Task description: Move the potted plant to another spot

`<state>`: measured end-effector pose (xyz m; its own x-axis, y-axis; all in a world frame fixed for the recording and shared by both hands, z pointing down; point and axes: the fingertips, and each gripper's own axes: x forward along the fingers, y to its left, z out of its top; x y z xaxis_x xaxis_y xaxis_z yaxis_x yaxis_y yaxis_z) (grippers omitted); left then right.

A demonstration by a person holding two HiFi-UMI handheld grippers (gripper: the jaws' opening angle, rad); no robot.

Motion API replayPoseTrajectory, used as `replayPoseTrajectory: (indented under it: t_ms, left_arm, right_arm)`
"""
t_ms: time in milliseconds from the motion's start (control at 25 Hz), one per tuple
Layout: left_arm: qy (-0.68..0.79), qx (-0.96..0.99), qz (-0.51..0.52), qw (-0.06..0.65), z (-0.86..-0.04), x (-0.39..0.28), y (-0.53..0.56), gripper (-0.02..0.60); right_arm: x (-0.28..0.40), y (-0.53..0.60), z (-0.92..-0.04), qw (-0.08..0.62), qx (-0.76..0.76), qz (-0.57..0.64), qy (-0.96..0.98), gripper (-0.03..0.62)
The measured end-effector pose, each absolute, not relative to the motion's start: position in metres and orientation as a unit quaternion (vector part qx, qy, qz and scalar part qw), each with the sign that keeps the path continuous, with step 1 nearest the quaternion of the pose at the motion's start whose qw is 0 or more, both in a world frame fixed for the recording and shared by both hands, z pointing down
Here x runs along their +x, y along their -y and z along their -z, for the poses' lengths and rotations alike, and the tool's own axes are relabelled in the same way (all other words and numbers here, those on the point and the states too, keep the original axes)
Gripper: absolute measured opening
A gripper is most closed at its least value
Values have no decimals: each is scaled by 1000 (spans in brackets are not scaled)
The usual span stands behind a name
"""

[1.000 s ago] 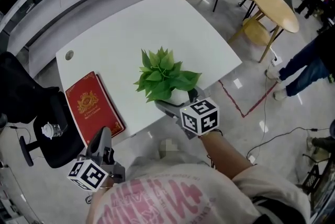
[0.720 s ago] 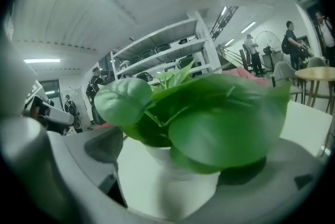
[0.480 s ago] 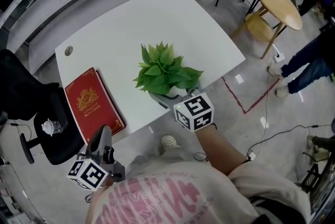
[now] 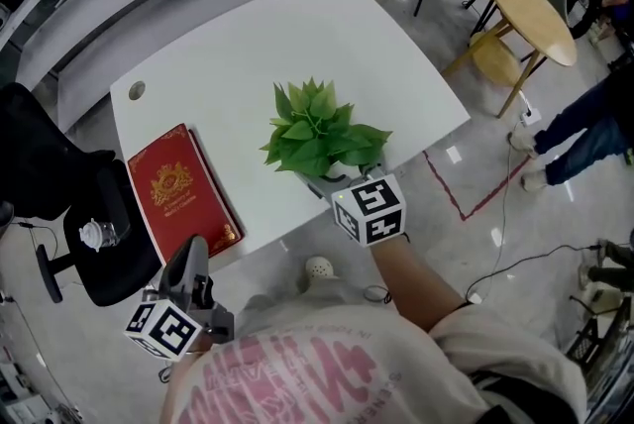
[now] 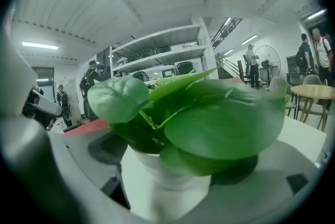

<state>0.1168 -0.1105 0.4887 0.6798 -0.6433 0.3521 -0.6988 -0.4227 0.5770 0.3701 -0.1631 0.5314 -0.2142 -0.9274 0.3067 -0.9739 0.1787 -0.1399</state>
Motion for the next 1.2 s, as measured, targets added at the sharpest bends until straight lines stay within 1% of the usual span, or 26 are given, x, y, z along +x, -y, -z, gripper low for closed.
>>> replayPoseTrajectory:
  t_ms: [280, 840, 1200]
  left_arm:
    - [401, 842, -32, 359, -487, 116, 109, 3]
    - [409, 837, -26, 364, -489, 110, 109, 3]
    - [410, 838, -18, 360, -481, 101, 115, 3]
  right_arm:
    - [367, 165, -533, 78, 617, -149, 769, 497]
    - [365, 170, -554, 109, 620, -168, 759, 503]
    - [359, 175, -549, 96, 619, -192, 756, 497]
